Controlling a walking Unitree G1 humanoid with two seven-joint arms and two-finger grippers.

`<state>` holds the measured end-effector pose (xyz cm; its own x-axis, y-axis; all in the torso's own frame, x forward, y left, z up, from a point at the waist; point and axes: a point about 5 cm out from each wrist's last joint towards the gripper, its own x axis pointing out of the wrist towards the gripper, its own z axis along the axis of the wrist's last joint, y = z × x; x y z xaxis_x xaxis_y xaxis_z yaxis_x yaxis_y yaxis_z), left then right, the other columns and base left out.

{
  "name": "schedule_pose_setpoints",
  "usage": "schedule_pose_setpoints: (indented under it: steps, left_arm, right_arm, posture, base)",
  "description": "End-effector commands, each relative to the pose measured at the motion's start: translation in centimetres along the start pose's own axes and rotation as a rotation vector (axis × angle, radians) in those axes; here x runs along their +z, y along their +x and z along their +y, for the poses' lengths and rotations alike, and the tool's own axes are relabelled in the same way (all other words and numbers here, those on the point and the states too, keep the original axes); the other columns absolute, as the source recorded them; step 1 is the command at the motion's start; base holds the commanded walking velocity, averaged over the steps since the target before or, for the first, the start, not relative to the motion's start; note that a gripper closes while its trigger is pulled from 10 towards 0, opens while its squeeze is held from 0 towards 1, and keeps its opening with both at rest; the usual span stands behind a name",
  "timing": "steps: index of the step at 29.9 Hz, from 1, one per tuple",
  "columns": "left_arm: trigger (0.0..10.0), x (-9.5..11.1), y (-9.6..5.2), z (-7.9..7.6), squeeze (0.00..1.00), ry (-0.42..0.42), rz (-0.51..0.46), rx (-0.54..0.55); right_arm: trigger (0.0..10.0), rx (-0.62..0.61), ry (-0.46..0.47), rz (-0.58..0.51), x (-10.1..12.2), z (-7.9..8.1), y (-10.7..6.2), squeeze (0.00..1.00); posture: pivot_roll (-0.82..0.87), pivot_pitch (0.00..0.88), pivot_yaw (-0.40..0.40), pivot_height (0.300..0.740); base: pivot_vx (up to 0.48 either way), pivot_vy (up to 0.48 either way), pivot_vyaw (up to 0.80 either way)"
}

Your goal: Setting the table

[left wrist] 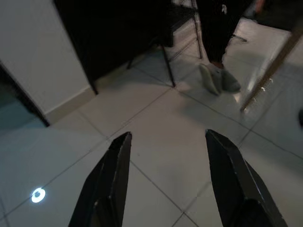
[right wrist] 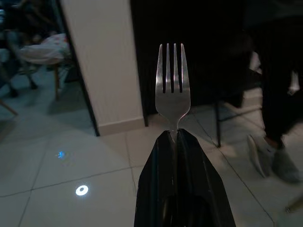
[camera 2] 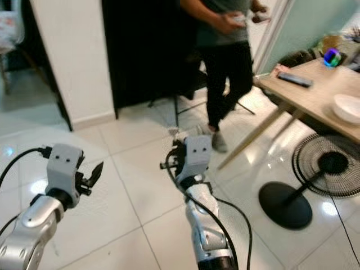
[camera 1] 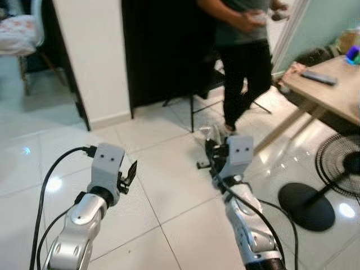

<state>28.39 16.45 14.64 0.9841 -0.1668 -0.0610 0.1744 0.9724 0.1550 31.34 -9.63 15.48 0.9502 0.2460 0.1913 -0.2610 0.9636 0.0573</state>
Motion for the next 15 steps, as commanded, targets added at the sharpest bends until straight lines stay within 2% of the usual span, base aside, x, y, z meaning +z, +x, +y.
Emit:
schedule_pose_setpoints:
  steps: [1, 15]
  left_arm:
    - [10.0, -0.46, -0.03, -0.25, 0.0, 0.0, 0.021, -0.008]
    - [10.0, -0.46, 0.02, -0.32, 0.0, -0.004, 0.02, -0.009]
  right_arm:
    - [10.0, -0.019, 0.005, 0.016, -0.28, -0.47, -0.17, 0.0]
    - [10.0, -0.018, 0.004, 0.018, -0.33, -0.47, -0.15, 0.0]
  posture:
    - [0.05, 0.035, 0.041, 0.74]
    - [0.05, 0.032, 0.039, 0.74]
  base:
    - [0.0, 0.0, -0.79]
    - [0.0, 0.0, -0.79]
